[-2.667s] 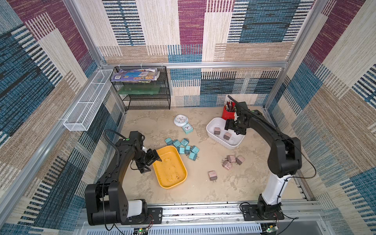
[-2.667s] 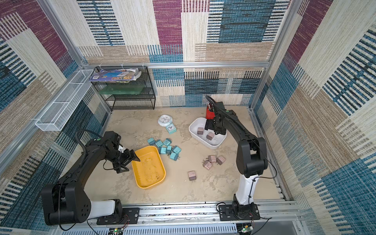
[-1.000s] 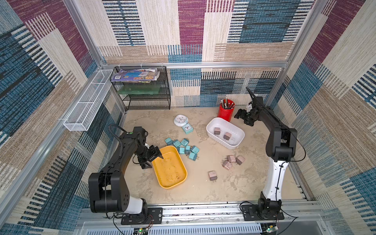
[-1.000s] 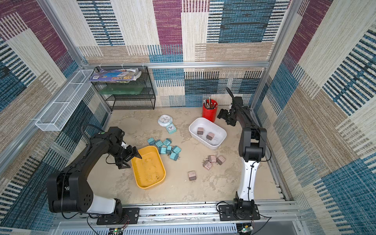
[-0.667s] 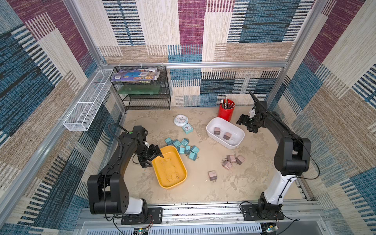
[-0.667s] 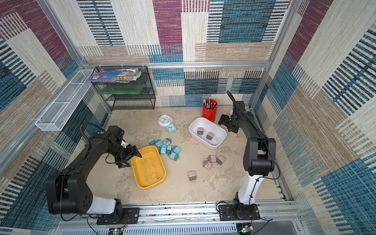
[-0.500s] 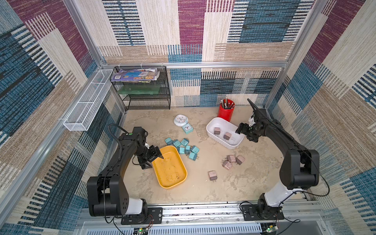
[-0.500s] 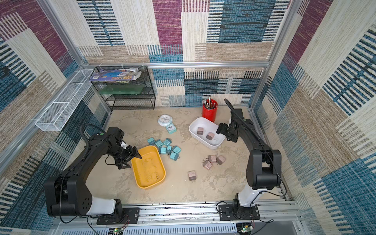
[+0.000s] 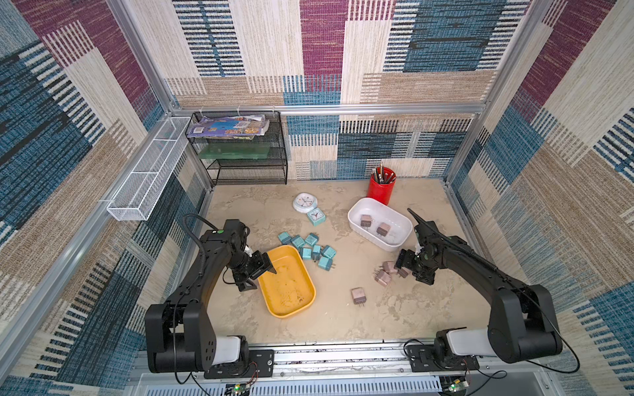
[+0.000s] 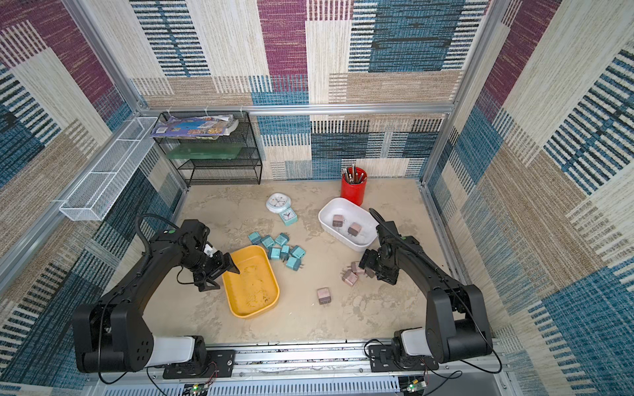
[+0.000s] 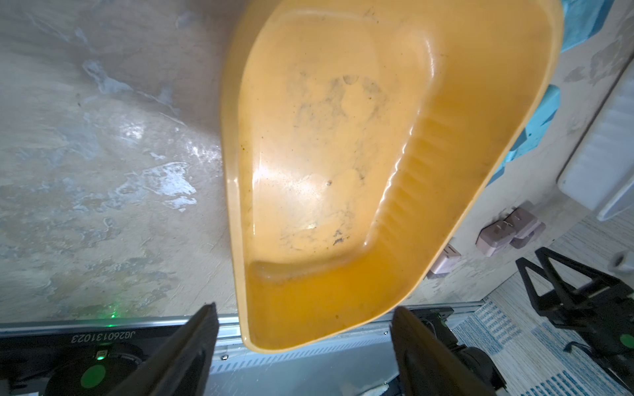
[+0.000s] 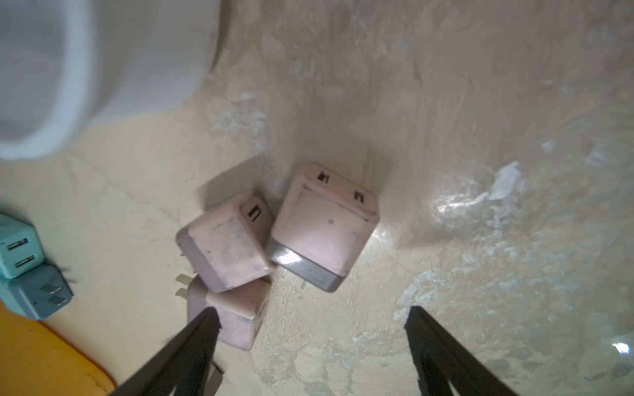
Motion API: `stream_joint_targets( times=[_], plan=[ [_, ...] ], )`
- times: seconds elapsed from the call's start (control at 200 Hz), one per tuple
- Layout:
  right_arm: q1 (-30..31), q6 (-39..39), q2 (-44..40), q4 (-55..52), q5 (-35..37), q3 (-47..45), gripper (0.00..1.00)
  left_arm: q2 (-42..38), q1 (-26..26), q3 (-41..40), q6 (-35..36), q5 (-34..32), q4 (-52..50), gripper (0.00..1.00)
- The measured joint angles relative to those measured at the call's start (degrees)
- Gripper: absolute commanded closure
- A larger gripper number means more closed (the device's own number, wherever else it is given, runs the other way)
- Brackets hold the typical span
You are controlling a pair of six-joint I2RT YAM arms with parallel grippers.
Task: Place the plugs by color into the storage box
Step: Adjust the plug at the center of the board.
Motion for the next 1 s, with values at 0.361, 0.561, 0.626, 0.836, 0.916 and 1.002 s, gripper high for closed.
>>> stream_joint_targets(
  times=[0.361, 0.561, 0.626, 0.836, 0.916, 1.002],
  plan=[
    [-4.90, 2.40, 0.72, 4.09, 1.09, -3.72, 0.22, -0.17, -0.02, -0.59, 0.17, 0.22, 0.00, 0.18],
    [-3.32, 5.66, 0.61, 6.27, 0.83, -3.96, 0.24, 0.15, -0.22, -0.55, 0.15, 0.22, 0.04, 0.18],
    [-2.32, 6.80, 1.25, 6.97, 0.83, -3.17, 0.24, -0.04, -0.24, -0.61, 0.15, 0.22, 0.15, 0.18],
    [0.90, 8.17, 3.67, 7.87, 1.05, -0.17, 0.24, -1.60, -0.28, -1.99, -0.07, 0.22, 0.42, 0.18],
    [1.29, 8.13, 3.69, 7.85, 1.64, 0.39, 0.22, -1.95, -0.33, -2.25, -0.09, 0.22, 0.37, 0.18],
    [-0.07, 8.11, 3.34, 7.21, 2.99, 0.31, 0.18, -1.86, -0.33, -2.32, -0.09, 0.24, 0.37, 0.18]
  ],
)
